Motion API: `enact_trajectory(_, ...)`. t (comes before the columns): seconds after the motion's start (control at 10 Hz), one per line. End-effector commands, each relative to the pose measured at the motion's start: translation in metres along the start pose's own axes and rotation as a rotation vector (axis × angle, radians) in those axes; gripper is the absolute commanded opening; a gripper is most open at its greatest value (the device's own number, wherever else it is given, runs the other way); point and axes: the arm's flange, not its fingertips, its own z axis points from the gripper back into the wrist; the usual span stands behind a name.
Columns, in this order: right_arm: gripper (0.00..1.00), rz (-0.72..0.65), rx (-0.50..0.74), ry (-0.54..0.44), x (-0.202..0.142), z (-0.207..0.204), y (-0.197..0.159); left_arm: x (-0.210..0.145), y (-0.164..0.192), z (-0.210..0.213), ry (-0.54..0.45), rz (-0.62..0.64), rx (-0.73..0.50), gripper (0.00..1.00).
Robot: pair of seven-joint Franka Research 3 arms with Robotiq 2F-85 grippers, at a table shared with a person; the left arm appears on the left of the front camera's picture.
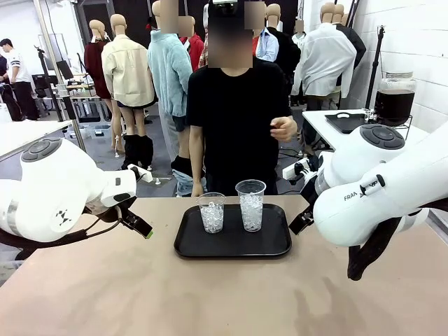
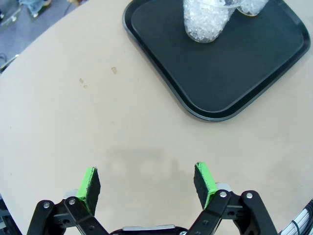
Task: Pour the drink into the iced cup.
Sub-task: Pick up the iced cup indicated by the human and present it to them.
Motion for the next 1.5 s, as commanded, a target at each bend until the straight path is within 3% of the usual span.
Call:
enact_trajectory(0.0,1.00,-0.001,0.000,0.000,0.0000,0.0000,-0.0002,-0.0002,0.0007,0.0001,0.000,0.001,0.001,1.00)
enact_trajectory(1.4,1.00,0.000,0.000,0.000,0.0000,0.0000,0.0000,-0.0002,0.0007,0.0001,0.000,0.001,0.001,1.00)
